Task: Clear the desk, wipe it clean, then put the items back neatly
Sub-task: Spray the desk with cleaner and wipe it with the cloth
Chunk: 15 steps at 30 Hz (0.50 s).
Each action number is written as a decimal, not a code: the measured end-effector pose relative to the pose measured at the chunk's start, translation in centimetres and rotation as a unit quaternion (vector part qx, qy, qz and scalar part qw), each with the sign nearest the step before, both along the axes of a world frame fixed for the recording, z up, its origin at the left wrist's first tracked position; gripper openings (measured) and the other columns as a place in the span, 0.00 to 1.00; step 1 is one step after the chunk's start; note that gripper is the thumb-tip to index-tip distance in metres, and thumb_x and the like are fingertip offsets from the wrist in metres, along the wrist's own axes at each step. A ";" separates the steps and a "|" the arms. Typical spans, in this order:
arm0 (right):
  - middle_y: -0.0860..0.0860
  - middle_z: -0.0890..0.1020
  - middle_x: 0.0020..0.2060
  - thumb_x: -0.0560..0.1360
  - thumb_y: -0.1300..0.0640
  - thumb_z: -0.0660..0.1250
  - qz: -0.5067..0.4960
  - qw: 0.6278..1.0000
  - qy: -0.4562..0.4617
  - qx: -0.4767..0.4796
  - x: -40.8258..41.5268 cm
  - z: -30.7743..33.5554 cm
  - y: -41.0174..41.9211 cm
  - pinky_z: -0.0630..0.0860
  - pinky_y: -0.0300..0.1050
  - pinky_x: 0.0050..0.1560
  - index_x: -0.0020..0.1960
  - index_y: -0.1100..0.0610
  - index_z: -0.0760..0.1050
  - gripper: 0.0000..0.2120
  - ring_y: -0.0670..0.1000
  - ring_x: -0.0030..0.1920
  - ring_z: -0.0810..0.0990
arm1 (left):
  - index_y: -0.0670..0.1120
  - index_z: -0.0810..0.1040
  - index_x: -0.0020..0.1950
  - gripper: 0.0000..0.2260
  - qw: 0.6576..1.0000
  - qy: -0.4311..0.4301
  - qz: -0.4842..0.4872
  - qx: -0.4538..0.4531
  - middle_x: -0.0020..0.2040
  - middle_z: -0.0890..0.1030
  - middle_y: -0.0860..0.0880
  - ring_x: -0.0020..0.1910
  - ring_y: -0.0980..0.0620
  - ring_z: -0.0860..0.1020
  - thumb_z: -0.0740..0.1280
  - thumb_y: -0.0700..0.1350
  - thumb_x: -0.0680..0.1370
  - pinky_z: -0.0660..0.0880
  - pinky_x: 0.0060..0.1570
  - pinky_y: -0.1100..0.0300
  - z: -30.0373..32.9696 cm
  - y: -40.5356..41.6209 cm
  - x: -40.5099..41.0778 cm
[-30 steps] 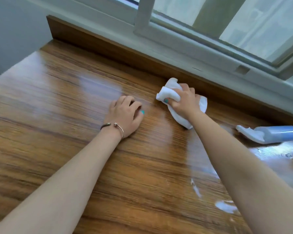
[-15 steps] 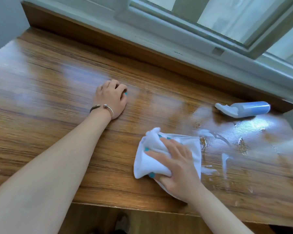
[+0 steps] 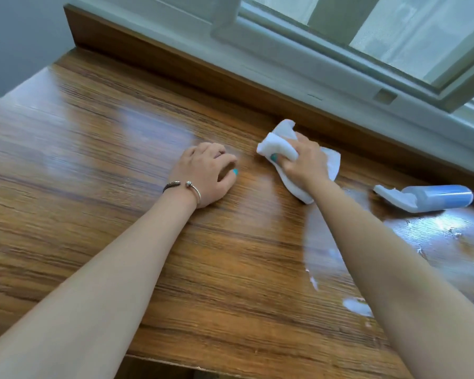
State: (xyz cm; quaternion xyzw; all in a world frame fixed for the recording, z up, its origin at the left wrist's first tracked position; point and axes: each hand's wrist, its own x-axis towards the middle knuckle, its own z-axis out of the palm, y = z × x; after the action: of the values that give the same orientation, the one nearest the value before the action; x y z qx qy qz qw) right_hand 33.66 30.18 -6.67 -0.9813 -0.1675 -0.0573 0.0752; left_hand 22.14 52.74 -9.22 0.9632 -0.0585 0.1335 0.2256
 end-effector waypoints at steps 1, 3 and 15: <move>0.47 0.76 0.59 0.75 0.40 0.60 -0.022 1.000 -0.004 -0.013 1.3 -0.3 0.2 0.72 0.55 0.51 0.65 0.42 0.74 0.19 0.57 0.57 0.75 | 0.53 0.76 0.64 0.16 1.000 0.002 0.000 -0.004 0.64 0.73 0.51 0.66 0.50 0.67 0.62 0.54 0.78 0.60 0.64 0.55 0.0 0.0 0.0; 0.48 0.75 0.59 0.76 0.38 0.58 -0.033 0.999 -0.007 -0.019 1.4 -0.6 0.3 0.71 0.54 0.51 0.66 0.41 0.73 0.20 0.55 0.56 0.73 | 0.53 0.76 0.64 0.16 1.000 0.005 0.011 -0.016 0.64 0.73 0.51 0.66 0.50 0.67 0.62 0.54 0.78 0.60 0.65 0.55 -0.1 0.0 -0.1; 0.51 0.70 0.71 0.72 0.39 0.64 0.037 0.998 0.000 0.056 -30.9 -1.2 -8.4 0.63 0.56 0.63 0.67 0.38 0.70 0.23 0.57 0.70 0.66 | 0.49 0.80 0.59 0.13 0.999 0.003 0.016 -0.038 0.60 0.77 0.47 0.62 0.44 0.71 0.61 0.46 0.78 0.67 0.59 0.52 0.4 0.1 -0.1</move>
State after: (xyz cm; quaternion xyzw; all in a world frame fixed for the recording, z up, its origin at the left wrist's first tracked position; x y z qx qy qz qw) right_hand 2.72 21.76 -7.85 -0.9686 -0.2007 -0.0637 0.1319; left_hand 22.03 52.79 -8.82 0.9551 -0.0368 0.1368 0.2603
